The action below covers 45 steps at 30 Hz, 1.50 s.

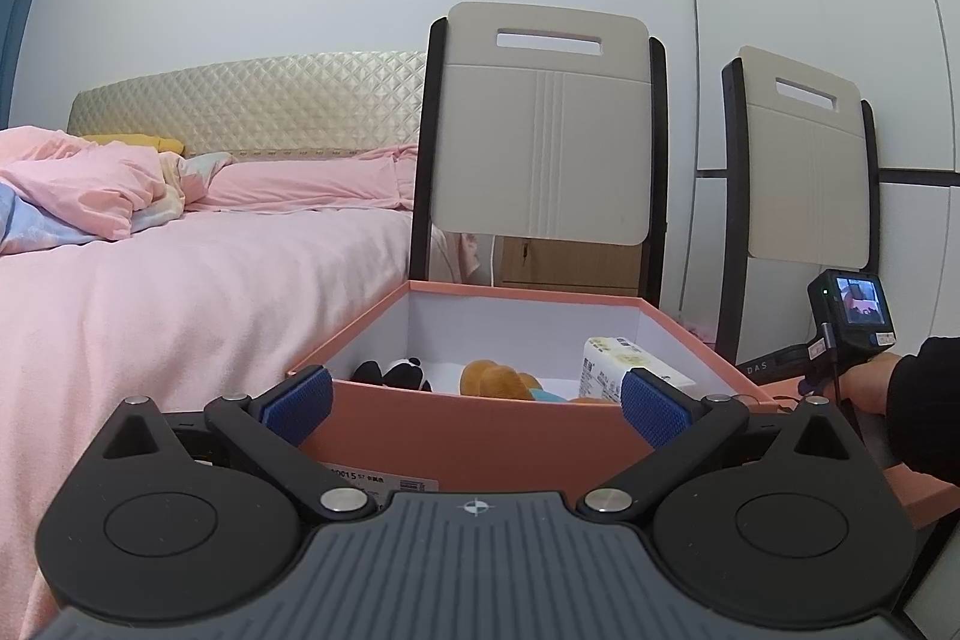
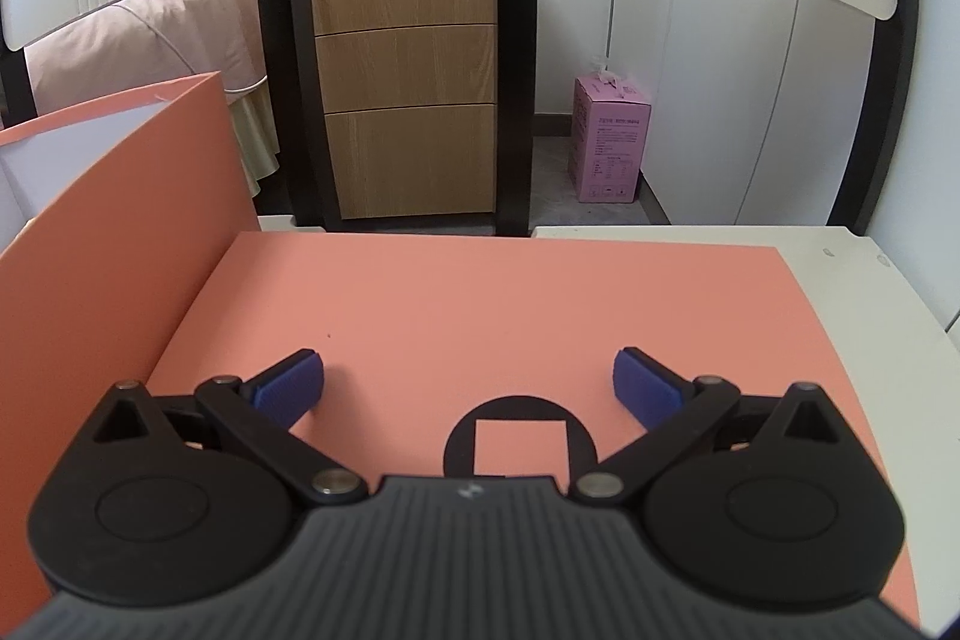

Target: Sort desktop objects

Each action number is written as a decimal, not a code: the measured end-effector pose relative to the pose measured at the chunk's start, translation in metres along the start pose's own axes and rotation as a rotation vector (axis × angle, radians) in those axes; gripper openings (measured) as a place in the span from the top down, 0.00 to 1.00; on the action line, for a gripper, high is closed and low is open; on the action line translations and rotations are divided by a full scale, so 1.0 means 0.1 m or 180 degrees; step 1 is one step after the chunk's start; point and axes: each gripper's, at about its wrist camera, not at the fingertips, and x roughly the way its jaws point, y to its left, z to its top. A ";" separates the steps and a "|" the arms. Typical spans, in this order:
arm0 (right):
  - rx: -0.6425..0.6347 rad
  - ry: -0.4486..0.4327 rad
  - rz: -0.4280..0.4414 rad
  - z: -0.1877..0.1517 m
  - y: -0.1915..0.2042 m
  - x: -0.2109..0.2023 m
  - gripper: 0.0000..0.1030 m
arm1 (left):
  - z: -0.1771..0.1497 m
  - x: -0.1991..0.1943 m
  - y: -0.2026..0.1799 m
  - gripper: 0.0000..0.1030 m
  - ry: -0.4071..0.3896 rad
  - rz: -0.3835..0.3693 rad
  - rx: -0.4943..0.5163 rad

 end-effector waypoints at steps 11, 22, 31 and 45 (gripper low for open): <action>0.0001 -0.0001 0.0005 0.00 0.00 0.01 0.00 | 0.00 -0.01 -0.03 0.00 0.0022 -0.0020 -0.0002; 0.0005 -0.0001 0.0003 -0.01 0.00 0.00 0.00 | -0.10 0.06 -0.16 0.00 0.0165 -0.0033 0.0164; 0.0007 -0.0002 -0.0001 -0.01 0.01 0.00 0.00 | -0.25 0.25 -0.23 0.00 0.0382 -0.0101 0.0318; 0.0007 -0.0003 -0.0001 -0.01 0.01 0.01 0.00 | -0.21 0.31 -0.11 0.00 0.0398 -0.0067 0.0167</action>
